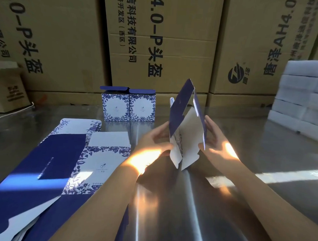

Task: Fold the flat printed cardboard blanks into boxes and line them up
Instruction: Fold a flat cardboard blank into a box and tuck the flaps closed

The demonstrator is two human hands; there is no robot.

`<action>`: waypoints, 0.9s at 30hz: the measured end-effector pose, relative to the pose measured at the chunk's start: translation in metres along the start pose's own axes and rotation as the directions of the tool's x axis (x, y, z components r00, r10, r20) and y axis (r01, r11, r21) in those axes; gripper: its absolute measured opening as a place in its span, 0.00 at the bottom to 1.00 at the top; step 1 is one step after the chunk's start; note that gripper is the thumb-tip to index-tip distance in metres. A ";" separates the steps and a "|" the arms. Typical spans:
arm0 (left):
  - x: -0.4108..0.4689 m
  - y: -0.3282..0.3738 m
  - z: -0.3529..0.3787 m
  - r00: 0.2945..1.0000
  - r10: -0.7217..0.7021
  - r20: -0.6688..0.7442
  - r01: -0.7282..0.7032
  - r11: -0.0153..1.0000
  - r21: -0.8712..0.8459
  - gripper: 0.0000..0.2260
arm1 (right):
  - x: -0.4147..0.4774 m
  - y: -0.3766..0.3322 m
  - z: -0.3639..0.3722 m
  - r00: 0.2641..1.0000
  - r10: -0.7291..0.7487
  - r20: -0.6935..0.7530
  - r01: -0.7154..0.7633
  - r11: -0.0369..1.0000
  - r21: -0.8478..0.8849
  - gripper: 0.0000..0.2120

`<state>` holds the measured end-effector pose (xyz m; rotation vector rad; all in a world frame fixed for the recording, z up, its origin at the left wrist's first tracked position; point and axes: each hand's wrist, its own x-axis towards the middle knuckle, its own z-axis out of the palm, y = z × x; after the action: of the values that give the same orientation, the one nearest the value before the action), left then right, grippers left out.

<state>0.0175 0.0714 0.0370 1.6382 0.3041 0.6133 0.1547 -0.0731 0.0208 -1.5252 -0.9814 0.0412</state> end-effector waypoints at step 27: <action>-0.011 0.004 0.016 0.986 0.118 0.119 -0.137 0.977 0.166 0.28 | 0.007 -0.024 -0.011 0.902 0.313 0.298 -0.432 0.691 0.579 0.24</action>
<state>0.0167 0.0518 0.0380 1.8634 0.1776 0.6050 0.1521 -0.0813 0.0470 -1.0600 -0.6648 0.7515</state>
